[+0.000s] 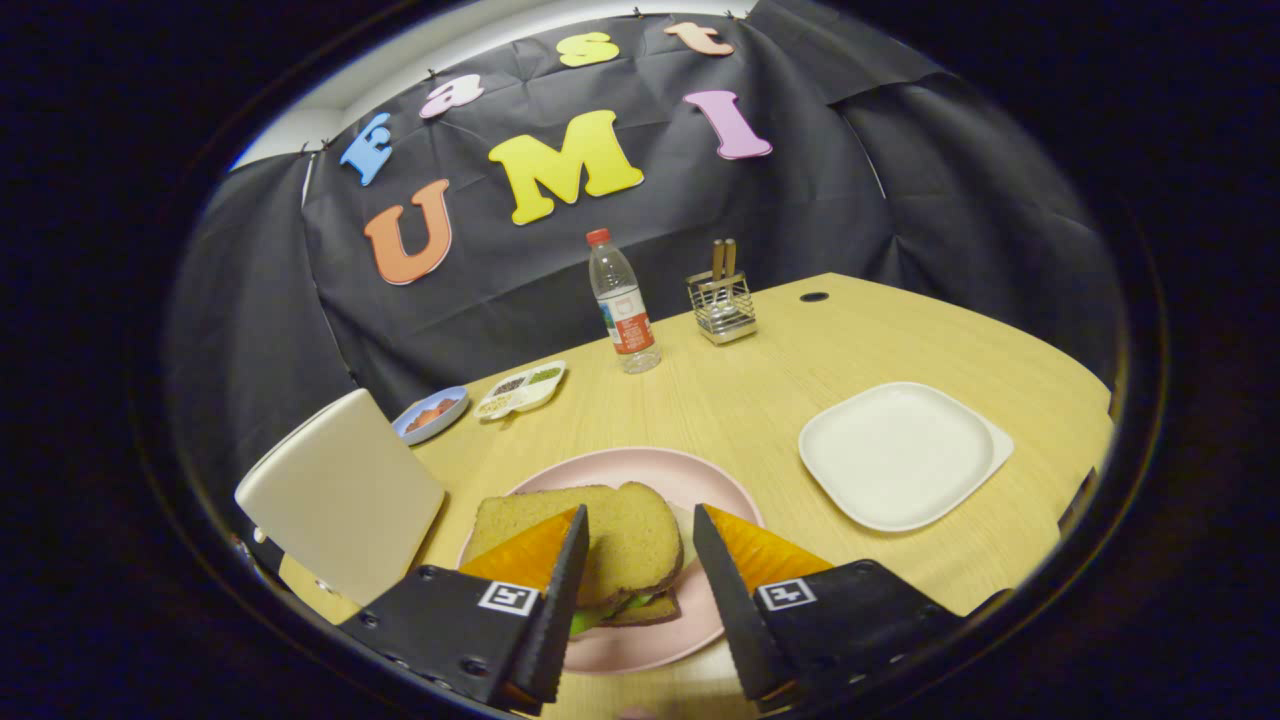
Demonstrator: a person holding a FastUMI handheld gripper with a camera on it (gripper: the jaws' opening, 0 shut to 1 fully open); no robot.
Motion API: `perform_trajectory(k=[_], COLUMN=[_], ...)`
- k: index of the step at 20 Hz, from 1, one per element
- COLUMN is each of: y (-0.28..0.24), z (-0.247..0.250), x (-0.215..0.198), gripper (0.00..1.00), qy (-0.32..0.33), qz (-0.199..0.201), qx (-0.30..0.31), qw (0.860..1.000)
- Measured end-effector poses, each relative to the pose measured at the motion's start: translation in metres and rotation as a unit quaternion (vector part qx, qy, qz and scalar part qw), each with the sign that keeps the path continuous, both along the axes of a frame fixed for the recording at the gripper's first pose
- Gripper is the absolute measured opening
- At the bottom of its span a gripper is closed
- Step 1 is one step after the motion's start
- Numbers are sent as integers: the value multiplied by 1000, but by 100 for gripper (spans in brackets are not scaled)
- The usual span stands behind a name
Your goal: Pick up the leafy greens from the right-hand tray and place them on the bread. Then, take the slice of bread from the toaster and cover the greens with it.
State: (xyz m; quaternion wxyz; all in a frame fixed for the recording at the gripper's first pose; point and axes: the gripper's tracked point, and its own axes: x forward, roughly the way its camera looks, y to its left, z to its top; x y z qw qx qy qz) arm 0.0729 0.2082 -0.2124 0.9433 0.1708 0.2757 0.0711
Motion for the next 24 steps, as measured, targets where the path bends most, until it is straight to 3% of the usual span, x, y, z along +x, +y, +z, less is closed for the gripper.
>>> perform_trajectory(k=[3,6,11,16,19,24], y=[-16,-38,-76,-101,-114,-132], z=[27,62,129,184,201,218], x=[-1,-3,-11,-30,-43,-67], gripper=[86,95,95,95,95,95], qy=[-46,-108,-205,-260,-276,-277], qz=[-4,-11,-21,-21,-18,-21], qx=[-21,-62,-121,-129,-138,-118], qw=[999,992,971,957,951,953])
